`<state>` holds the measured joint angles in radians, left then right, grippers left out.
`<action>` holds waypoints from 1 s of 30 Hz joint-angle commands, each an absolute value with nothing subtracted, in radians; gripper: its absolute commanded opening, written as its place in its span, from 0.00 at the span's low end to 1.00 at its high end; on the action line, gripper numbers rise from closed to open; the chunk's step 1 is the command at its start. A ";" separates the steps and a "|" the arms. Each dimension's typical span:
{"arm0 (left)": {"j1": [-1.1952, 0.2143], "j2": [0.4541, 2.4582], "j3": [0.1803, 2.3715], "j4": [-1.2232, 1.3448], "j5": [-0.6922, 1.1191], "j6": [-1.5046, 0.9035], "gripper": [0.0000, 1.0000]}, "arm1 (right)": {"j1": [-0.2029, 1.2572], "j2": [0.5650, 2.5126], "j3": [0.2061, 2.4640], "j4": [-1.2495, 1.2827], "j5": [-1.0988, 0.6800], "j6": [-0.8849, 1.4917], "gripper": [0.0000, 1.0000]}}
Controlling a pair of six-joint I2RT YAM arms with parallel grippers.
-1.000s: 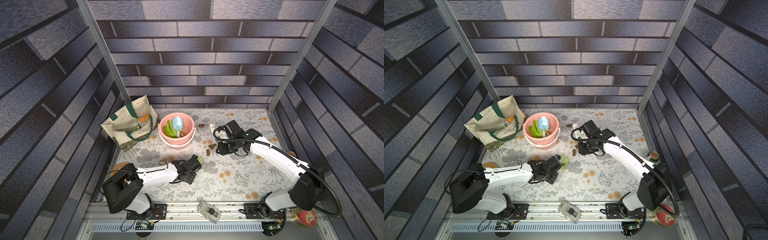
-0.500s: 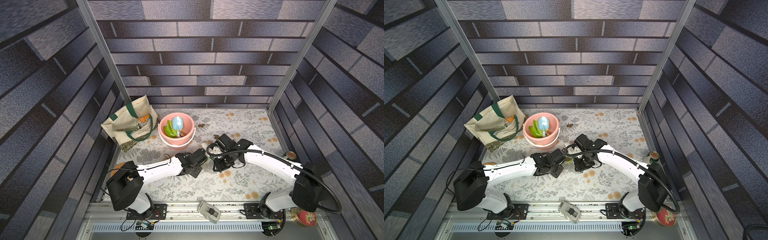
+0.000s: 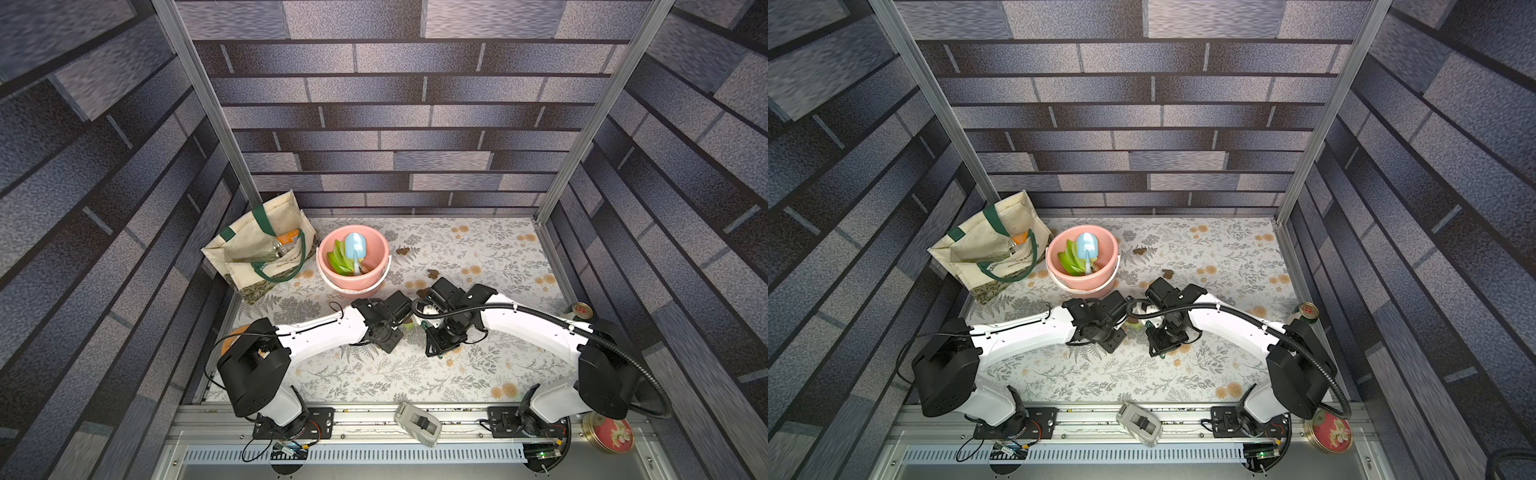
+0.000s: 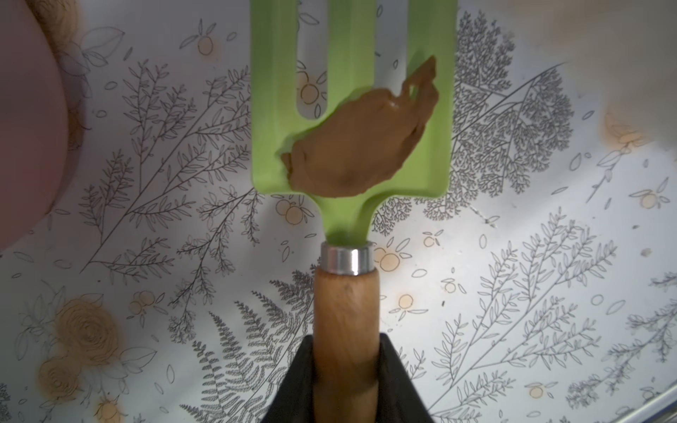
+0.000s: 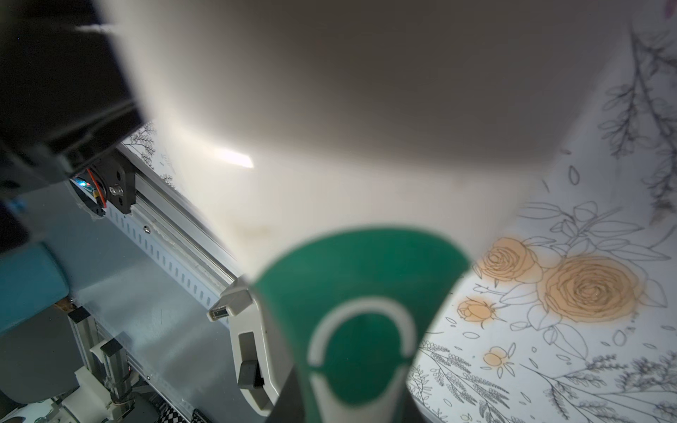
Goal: Brush the soil off the hand trowel and place it into the bucket
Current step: Brush off the soil from the hand trowel.
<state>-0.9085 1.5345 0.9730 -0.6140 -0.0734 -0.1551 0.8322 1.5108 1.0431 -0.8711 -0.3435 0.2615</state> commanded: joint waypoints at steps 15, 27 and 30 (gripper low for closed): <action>-0.894 1.513 0.996 -0.621 -0.042 -0.124 0.11 | 0.852 1.557 1.057 -0.868 -0.334 0.201 0.00; -0.875 1.509 1.024 -0.616 0.013 -0.140 0.12 | 0.877 1.629 1.130 -0.891 -0.244 0.197 0.00; -0.867 1.503 1.036 -0.635 0.034 -0.144 0.12 | 0.878 1.657 1.146 -0.925 -0.186 0.191 0.00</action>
